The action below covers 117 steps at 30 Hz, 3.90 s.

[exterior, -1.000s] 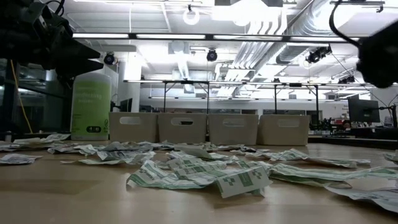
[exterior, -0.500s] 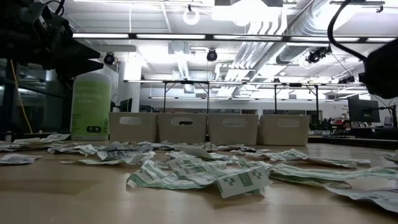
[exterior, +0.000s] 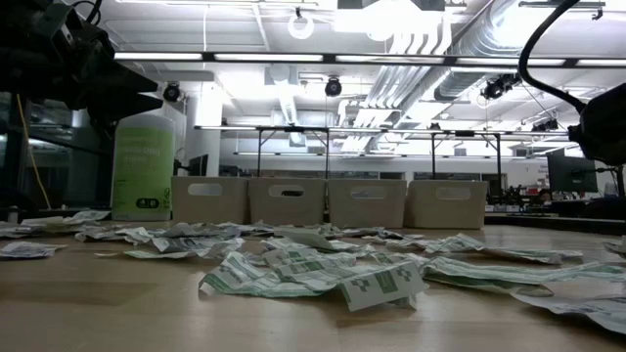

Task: Pick & Place First Aid Supplies
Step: Put the bandage into the right gray bin

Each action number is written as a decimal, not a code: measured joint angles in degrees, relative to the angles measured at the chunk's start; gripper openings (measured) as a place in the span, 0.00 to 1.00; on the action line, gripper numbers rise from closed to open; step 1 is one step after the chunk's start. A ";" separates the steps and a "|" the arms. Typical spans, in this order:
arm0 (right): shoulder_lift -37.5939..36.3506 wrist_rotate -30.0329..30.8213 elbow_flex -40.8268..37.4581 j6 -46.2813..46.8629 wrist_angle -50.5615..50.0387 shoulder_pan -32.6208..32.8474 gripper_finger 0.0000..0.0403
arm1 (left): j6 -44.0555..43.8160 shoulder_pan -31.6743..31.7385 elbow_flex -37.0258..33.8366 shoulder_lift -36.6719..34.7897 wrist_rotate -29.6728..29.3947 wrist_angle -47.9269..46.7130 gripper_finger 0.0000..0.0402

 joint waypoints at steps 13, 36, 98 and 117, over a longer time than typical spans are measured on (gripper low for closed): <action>0.07 3.11 0.00 -1.00 2.43 -0.09 0.33 | 0.00 0.00 -0.02 0.00 0.00 0.00 0.37; 0.07 1.84 0.00 -5.45 1.80 -0.07 0.00 | 0.00 -0.02 0.00 -0.02 0.00 0.00 0.37; -21.42 59.24 -1.13 -64.95 4.90 -41.01 0.00 | 0.00 0.00 -0.02 0.00 0.00 0.00 0.37; -20.59 40.52 -14.77 -79.34 35.31 -62.52 0.00 | 0.00 0.00 0.00 0.00 0.00 0.00 0.37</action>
